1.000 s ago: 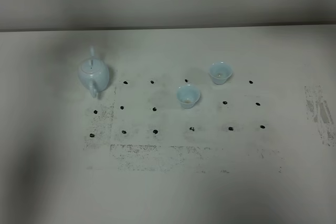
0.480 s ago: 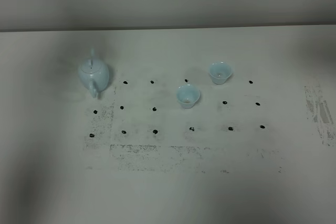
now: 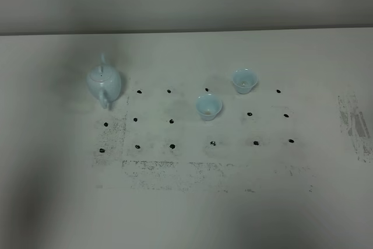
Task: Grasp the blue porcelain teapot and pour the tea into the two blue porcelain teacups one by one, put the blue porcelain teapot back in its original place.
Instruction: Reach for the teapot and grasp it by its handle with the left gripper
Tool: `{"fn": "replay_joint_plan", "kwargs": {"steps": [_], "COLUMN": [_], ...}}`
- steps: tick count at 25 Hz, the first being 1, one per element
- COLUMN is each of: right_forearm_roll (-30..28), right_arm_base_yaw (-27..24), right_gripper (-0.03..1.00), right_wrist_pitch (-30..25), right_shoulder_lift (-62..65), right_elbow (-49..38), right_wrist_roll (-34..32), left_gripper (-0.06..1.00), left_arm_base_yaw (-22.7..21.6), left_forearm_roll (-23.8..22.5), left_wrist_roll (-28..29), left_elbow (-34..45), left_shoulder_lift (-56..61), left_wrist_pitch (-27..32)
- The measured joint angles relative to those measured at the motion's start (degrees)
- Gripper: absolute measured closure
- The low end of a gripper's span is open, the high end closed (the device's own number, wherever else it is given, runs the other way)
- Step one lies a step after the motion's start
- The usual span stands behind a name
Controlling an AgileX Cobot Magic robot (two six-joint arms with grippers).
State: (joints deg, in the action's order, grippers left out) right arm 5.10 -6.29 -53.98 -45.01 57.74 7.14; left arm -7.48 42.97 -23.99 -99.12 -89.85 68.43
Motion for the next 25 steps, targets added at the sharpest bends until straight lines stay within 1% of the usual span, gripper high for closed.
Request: {"fn": "replay_joint_plan", "kwargs": {"steps": [4,8,13,17,25], "right_forearm_roll": [-0.45,-0.51,-0.14,0.11,2.12], "right_arm_base_yaw": [2.48,2.75,2.75,2.75,2.75], "right_gripper": [0.41,0.41,0.41,0.41,0.42], "right_wrist_pitch": [0.18,-2.77,-7.68,-9.81,-10.77], "right_shoulder_lift": [9.73,17.41,25.63,31.38,38.48], "right_elbow": [-8.54,-14.73,-18.21,-20.67,-25.36], "right_wrist_roll": [0.0,0.0,0.88,0.89,0.89], "left_gripper": [0.35,0.35,0.35,0.35,0.35], "left_arm_base_yaw": [0.0,0.0,0.0,0.0,0.0], "left_forearm_roll": [0.0,0.0,0.0,0.05,0.05], "left_wrist_roll": [-0.54,-0.66,-0.77,-0.98,-0.98], "left_elbow": [0.0,0.0,0.0,0.0,0.0], "left_shoulder_lift": [0.0,0.0,0.0,0.0,0.0], "left_wrist_pitch": [0.0,0.0,0.0,0.0,0.0]}}
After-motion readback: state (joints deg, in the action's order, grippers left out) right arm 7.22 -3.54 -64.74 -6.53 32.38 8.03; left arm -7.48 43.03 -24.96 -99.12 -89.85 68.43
